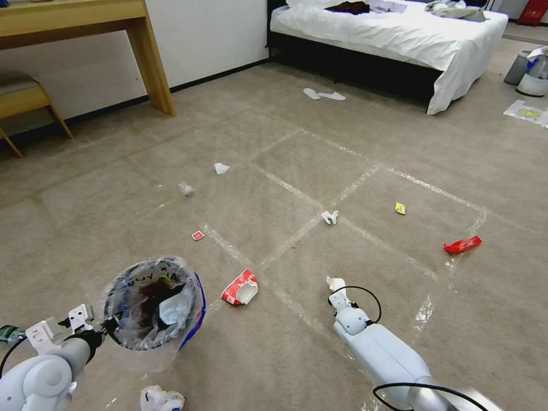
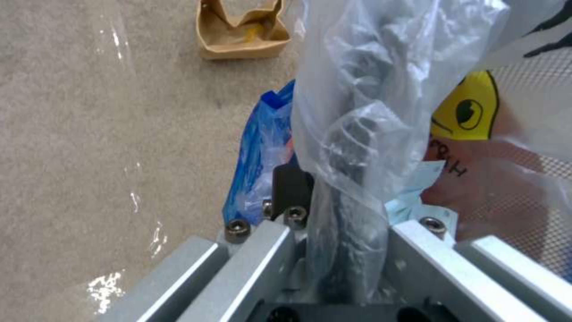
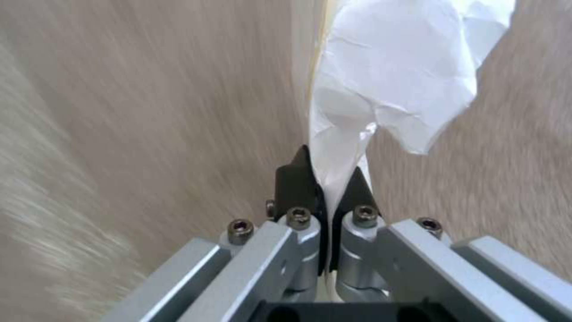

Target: Pick up the trash bin and place the garbage on the floor into it.

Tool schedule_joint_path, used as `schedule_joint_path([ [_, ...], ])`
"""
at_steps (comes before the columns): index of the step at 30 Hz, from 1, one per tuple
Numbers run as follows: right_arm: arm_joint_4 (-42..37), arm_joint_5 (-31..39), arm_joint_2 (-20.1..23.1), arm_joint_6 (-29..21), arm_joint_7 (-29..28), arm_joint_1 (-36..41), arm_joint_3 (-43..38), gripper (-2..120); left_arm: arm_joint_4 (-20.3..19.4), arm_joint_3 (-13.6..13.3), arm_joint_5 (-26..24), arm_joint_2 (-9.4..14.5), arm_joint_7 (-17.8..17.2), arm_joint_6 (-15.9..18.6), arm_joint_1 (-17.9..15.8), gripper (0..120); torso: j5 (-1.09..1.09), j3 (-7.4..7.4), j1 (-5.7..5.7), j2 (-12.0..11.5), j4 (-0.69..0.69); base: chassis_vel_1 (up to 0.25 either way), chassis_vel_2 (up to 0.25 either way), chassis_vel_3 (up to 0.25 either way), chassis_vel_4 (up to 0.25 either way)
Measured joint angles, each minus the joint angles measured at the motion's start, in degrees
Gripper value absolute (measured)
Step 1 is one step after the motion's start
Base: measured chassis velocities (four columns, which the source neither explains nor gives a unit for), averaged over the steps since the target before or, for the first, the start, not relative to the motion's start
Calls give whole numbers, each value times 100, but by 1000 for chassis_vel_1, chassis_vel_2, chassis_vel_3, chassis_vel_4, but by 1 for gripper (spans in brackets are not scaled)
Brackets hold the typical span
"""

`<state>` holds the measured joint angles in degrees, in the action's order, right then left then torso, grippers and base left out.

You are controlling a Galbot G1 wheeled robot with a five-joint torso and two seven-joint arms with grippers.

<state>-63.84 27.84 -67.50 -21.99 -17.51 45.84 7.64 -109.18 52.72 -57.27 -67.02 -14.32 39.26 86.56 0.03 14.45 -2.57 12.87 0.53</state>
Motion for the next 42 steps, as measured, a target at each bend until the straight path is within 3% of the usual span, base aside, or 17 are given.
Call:
schedule_joint_path([
  [2, -413, 154, 156, 141, -4, 133, -104, 0, -16, -8, 0, 1, -10, 4, -6, 0, -2, 0, 0, 0, 0, 0, 0, 0, 0],
  [4, -1703, 619, 628, 588, 19, 472, -422, 0, -96, -49, -14, 1, -29, 24, -30, 0, -6, -2, 1, 0, 3, 0, 0, 0, 0],
  [5, -1703, 619, 628, 588, 19, 472, -422, 0, -96, -49, -14, 1, -29, 24, -30, 0, -6, -2, 1, 0, 3, 0, 0, 0, 0],
  [7, -2656, 878, 883, 980, 158, 635, -638, 0, -152, -87, -19, 3, -54, 39, -38, 0, 1, 0, 1, 0, 4, 0, 0, 0, 0],
  [8, -2656, 878, 883, 980, 158, 635, -638, 0, -152, -87, -19, 3, -54, 39, -38, 0, 1, 0, 1, 0, 4, 0, 0, 0, 0],
  [10, -3832, 1308, 1135, 1448, 397, 610, -810, 0, -246, -137, -58, 27, -77, 80, -38, 0, -7, -1, 1, 0, 1, 0, 0, 0, 0],
  [14, -4407, 1726, 1236, 1792, 570, 404, -776, 0, -323, -166, -101, 62, -118, 118, -25, 0, -1, -1, 1, 0, -1, 0, 0, 0, 0],
  [16, -4953, 2187, 1296, 2414, 824, -120, -440, 0, -466, -203, -253, 122, -199, 183, 13, 0, -3, -1, 1, 0, 0, 0, 0, 0, 0],
  [21, -5293, 2613, 1301, 3114, 1225, -925, 297, 0, -700, -285, -552, 258, -370, 279, 86, 0, -4, 0, 1, 0, -1, 0, 0, 0, 0],
  [27, -5364, 2817, 1060, 3440, 1461, -1465, 910, 0, -971, -464, -754, 373, -464, 287, 122, 0, -3, 0, 1, 0, 0, 0, 0, 0, 0],
  [33, -5204, 2979, 694, 3579, 1677, -1894, 1583, 0, -1047, -625, -831, 446, -509, 296, 89, 0, -5, 0, 1, 0, 1, 0, 0, 0, 0],
  [39, -4768, 2817, 246, 3638, 1803, -2076, 2201, 0, -1024, -636, -884, 505, -531, 295, 78, 0, -4, 0, 0, 0, -3, 0, 0, 0, 0],
  [42, -4614, 2725, 220, 3617, 1852, -2046, 2433, 0, -1024, -620, -908, 522, -538, 296, 79, 0, -4, 0, 0, 0, -1, 0, 0, 0, 0],
])
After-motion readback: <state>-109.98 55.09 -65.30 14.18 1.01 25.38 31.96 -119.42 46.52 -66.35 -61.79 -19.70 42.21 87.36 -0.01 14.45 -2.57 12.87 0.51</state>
